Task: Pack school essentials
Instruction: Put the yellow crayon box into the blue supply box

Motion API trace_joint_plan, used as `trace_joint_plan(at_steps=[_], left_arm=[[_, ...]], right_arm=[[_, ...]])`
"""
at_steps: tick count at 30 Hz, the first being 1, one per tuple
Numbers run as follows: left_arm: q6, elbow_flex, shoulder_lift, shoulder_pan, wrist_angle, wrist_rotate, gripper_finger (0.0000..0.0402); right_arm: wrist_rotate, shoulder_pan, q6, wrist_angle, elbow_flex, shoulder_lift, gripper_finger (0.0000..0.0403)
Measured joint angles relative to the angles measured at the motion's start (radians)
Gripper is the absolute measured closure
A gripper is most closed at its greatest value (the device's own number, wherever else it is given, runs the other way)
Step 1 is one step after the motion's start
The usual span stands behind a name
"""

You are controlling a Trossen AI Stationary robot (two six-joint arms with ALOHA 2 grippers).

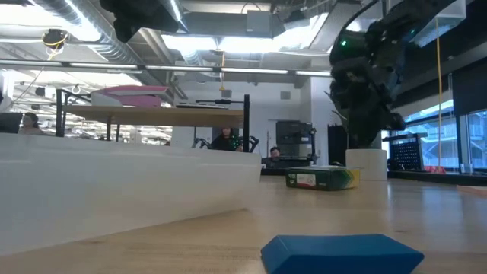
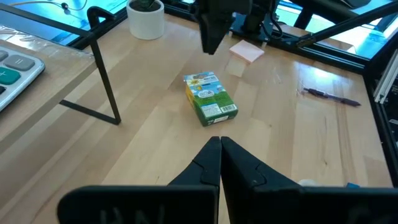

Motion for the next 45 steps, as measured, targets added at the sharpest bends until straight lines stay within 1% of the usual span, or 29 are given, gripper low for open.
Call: trace_joint_plan(at_steps=[4,8,13,16,23,27,30,35,45], left_arm=[[0.0,0.0,0.0,0.0,0.0,0.0,0.0401],[0.0,0.0,0.0,0.0,0.0,0.0,0.0401],[0.0,0.0,0.0,0.0,0.0,0.0,0.0401],[0.0,0.0,0.0,0.0,0.0,0.0,0.0401],[0.0,0.0,0.0,0.0,0.0,0.0,0.0401],[0.0,0.0,0.0,0.0,0.0,0.0,0.0401],[0.0,0.0,0.0,0.0,0.0,0.0,0.0401],[0.0,0.0,0.0,0.0,0.0,0.0,0.0401],[0.0,0.0,0.0,0.0,0.0,0.0,0.0401]], right_arm=[[-0.066,-0.033,-0.073,0.089,0.0,0.065,0.0253],[-0.142,-0.061,-0.136,0.122,0.001,0.133,0.0253],[-0.145,-0.082,-0.202,0.121,0.0,0.196,0.0253],[-0.138,-0.089,-0.221,0.138,0.0,0.221,0.0253],[-0.163,-0.092,-0.252,0.158,0.0,0.274,0.0253],[-0.221,-0.092,-0.282,0.163,0.0,0.297,0.0253],[-0.232,-0.092,-0.304,0.165,0.0,0.305,0.0258],[-0.235,-0.092,-0.335,0.168,0.001,0.309,0.0288],[-0.256,-0.092,-0.359,0.169,0.002,0.308,0.0388]])
